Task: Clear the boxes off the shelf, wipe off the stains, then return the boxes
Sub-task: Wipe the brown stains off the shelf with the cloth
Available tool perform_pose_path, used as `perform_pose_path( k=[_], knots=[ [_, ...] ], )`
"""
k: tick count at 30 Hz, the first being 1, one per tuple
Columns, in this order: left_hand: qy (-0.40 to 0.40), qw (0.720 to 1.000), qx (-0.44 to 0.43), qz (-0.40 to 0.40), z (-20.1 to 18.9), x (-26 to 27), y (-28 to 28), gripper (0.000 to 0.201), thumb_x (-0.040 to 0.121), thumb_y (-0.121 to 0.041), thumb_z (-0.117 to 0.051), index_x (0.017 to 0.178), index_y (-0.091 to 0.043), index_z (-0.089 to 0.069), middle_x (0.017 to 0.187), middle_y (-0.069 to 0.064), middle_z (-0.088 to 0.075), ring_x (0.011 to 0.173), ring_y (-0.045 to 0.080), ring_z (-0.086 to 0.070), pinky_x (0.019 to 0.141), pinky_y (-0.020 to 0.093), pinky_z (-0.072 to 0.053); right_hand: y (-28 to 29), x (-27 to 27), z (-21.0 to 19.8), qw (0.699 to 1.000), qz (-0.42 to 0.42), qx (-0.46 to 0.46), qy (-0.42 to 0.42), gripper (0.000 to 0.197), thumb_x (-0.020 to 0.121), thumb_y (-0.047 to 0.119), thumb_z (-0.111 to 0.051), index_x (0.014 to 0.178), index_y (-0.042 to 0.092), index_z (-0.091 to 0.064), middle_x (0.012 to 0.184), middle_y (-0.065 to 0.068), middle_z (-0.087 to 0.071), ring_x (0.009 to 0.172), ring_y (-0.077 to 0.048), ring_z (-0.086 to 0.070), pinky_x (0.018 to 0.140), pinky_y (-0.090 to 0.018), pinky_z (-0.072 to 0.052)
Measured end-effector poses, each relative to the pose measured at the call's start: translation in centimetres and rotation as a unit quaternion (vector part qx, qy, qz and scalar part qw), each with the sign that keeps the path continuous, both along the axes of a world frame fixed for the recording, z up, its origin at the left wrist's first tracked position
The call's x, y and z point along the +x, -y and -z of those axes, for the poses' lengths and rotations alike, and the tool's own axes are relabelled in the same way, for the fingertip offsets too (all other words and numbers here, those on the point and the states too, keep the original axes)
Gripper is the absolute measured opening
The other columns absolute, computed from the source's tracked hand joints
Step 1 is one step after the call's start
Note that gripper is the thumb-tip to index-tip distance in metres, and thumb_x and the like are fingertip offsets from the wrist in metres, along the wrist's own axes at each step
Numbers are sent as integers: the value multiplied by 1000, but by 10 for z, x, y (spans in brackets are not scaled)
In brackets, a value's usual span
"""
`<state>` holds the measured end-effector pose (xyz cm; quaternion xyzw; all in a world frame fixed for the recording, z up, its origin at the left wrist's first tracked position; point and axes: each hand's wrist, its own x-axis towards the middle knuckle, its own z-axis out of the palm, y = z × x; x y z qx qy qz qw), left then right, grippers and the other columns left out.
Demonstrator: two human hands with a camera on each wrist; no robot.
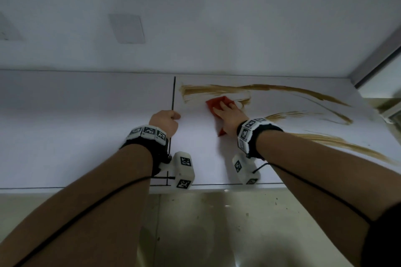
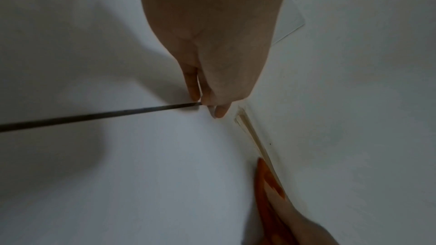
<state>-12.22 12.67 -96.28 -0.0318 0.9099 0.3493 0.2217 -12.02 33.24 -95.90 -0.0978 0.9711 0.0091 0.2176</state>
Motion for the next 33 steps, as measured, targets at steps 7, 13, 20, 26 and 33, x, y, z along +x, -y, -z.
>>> perform_pose_path(
  k=[7,13,20,26,33],
  knots=[
    [-49,998,3,-48,9,3,-2,43,89,5,-42,126,-7,-60,137,10,-53,126,26,-49,103,21,-35,-12,30,3,1000,-8,-6,13,83,88,32,-60,152,24,-7,160,-4,-2,146,-31,-5,121,-41,-8],
    [-25,999,-15,-46,8,3,-1,47,91,4,-40,134,-10,-53,143,8,-47,130,26,-46,106,22,-32,30,31,14,995,-101,-6,-15,61,97,27,-40,151,25,-11,160,-5,-5,145,-32,-7,118,-40,-6],
    [3,999,-35,2,2,1,-1,49,93,3,-42,141,-10,-43,148,12,-39,132,29,-42,107,24,-32,13,-2,1,999,-46,16,0,97,83,32,-68,152,21,-1,160,-7,2,146,-32,-1,118,-40,-3],
    [-26,999,-39,-4,5,-3,-3,45,92,2,-44,136,-7,-50,144,12,-44,130,29,-44,106,23,-33,-36,10,0,997,72,22,12,81,90,33,-58,152,20,-7,159,-7,-2,144,-36,-7,119,-43,-14],
    [-10,998,-56,4,1,-3,-1,47,94,0,-43,140,-10,-45,148,10,-39,134,27,-40,108,24,-29,4,37,-2,998,-56,-6,5,63,95,19,-40,151,19,-12,159,-10,-7,143,-36,-10,120,-42,-9]
  ],
)
